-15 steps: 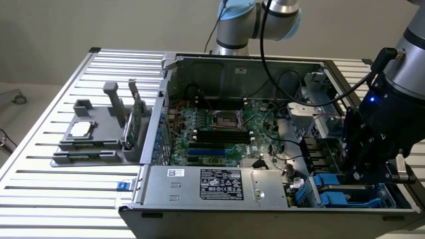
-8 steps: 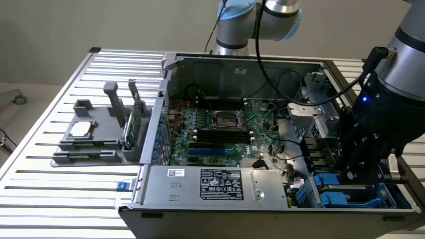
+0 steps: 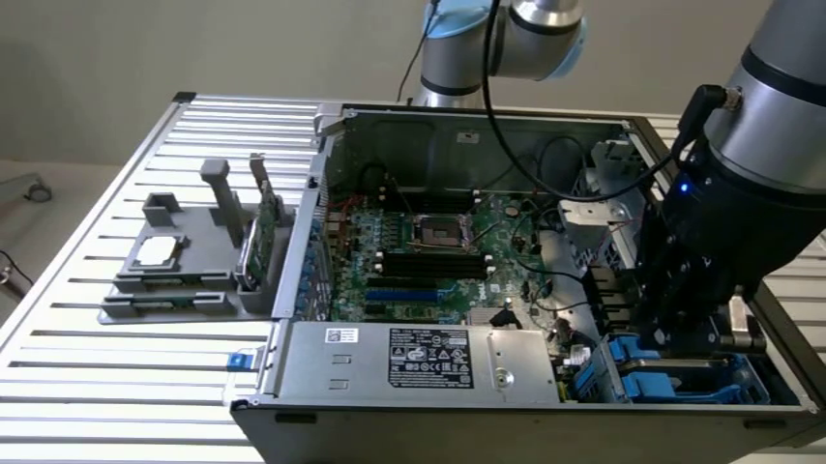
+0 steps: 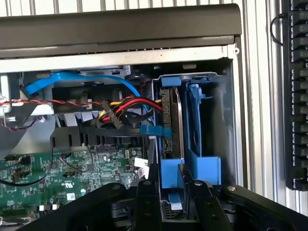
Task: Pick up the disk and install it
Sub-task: 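Insert the second disk wire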
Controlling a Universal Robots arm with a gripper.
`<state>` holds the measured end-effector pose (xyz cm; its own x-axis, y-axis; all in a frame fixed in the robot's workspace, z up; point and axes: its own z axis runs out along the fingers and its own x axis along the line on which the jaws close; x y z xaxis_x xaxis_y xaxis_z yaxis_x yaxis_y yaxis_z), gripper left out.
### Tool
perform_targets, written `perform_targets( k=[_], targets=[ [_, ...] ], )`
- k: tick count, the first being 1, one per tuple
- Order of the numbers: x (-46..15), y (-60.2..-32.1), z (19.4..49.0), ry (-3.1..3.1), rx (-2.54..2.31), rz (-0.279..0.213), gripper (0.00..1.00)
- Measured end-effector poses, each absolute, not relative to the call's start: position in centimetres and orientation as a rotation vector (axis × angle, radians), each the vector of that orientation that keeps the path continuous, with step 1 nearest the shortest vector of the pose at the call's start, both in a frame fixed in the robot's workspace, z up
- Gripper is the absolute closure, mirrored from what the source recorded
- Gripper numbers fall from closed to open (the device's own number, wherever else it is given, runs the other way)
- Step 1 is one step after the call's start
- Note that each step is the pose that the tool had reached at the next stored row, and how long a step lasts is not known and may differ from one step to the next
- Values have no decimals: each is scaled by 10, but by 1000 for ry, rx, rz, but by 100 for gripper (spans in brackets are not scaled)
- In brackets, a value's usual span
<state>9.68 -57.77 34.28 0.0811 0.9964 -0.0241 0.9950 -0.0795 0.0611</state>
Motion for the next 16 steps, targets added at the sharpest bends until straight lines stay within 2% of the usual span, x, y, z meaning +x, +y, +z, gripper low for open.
perform_targets(
  k=[4,7,16],
  targets=[
    [94,-578,347,2092,2268,45,72],
    [91,-579,351,2093,2270,48,89],
    [87,-579,352,2093,2269,49,89]
  ],
)
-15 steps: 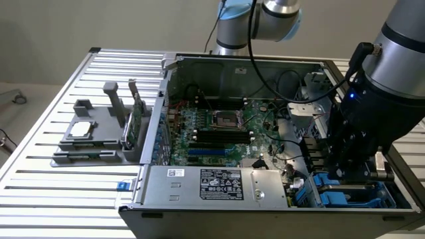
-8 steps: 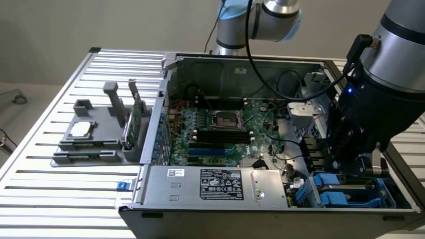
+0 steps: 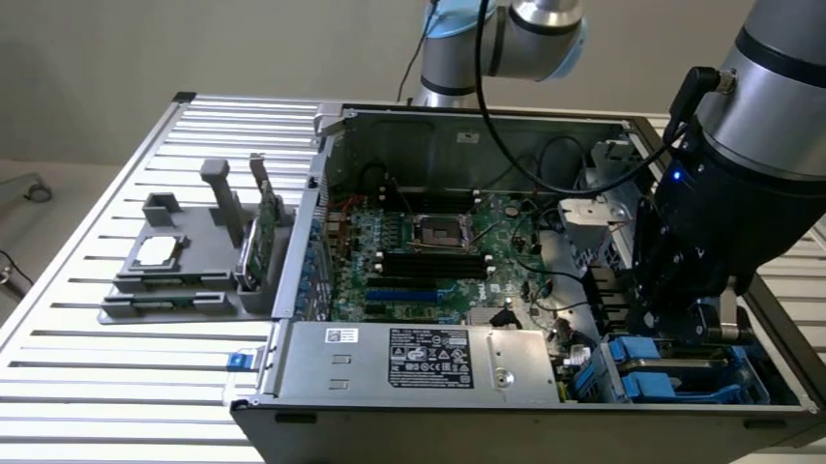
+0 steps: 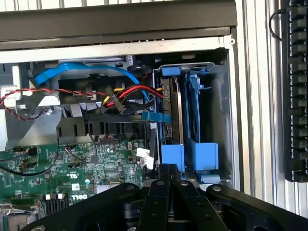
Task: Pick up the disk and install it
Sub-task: 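Insert the second disk wire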
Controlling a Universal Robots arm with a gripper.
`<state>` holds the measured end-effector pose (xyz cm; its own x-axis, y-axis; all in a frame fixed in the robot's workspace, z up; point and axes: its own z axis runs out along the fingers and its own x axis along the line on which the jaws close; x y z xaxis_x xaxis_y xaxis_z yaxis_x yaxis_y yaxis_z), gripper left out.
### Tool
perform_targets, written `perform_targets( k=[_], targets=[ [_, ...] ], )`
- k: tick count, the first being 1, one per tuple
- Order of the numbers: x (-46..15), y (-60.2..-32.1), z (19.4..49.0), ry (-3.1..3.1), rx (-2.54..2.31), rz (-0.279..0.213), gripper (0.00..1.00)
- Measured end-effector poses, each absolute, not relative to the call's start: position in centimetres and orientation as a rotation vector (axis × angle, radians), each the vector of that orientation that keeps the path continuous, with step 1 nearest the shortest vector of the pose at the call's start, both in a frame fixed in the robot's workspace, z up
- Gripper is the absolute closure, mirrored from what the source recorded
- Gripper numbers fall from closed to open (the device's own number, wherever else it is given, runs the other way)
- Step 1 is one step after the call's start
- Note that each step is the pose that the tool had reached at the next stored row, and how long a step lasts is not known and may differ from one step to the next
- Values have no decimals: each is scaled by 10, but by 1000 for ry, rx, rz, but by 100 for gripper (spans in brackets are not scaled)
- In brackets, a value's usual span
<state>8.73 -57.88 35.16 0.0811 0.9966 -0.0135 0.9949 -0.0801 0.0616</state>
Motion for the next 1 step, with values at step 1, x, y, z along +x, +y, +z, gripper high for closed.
perform_targets(
  k=[1],
  targets=[
    [87,-579,352,2093,2269,49,89]
  ],
)
